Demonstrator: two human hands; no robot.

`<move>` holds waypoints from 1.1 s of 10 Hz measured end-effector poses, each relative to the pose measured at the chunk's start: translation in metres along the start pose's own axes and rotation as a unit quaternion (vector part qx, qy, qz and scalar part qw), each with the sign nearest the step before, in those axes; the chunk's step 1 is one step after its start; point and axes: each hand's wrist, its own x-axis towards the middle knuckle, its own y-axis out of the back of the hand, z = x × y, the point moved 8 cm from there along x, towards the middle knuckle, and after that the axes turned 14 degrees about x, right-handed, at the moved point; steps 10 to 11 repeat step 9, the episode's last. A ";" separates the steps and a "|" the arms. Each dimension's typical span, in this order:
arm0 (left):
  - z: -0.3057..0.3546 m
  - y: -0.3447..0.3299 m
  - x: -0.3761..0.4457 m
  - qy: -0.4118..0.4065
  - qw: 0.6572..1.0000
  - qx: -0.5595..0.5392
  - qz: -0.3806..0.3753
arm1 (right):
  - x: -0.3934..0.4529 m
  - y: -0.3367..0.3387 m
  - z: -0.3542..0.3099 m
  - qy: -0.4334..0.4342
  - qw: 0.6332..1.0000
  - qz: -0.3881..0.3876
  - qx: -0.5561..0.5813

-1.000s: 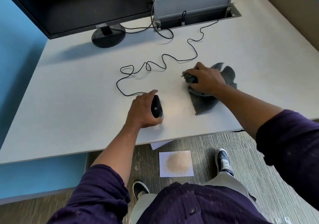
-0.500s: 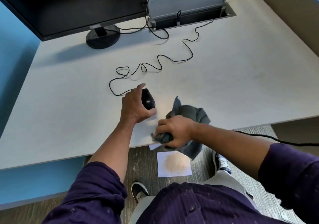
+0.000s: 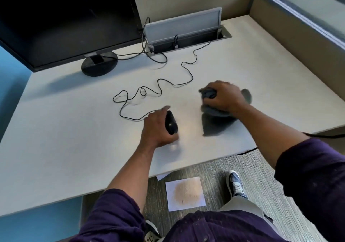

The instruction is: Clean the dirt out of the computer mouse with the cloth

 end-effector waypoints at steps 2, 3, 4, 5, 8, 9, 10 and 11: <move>0.035 -0.013 0.009 -0.038 0.999 0.010 -0.024 | 0.016 0.053 0.116 -0.223 0.965 0.051 -0.125; 0.038 -0.020 0.010 -0.043 0.998 0.028 -0.046 | 0.012 0.072 0.163 -0.311 0.938 0.084 -0.129; 0.038 -0.025 0.013 -0.045 0.997 0.040 -0.053 | 0.010 0.078 0.180 -0.346 0.927 0.093 -0.108; 0.037 -0.028 0.017 -0.046 0.997 0.044 -0.044 | 0.011 0.076 0.189 -0.357 0.925 0.068 -0.109; 0.039 -0.031 0.015 -0.072 0.995 0.075 -0.008 | -0.005 0.066 0.198 -0.448 0.871 0.005 -0.203; 0.034 -0.031 0.018 -0.092 0.993 0.072 -0.001 | 0.004 0.067 0.189 -0.485 0.843 -0.014 -0.233; 0.034 -0.031 0.018 -0.092 0.993 0.072 -0.001 | 0.004 0.067 0.189 -0.485 0.843 -0.014 -0.233; 0.034 -0.031 0.018 -0.092 0.993 0.072 -0.001 | 0.004 0.067 0.189 -0.485 0.843 -0.014 -0.233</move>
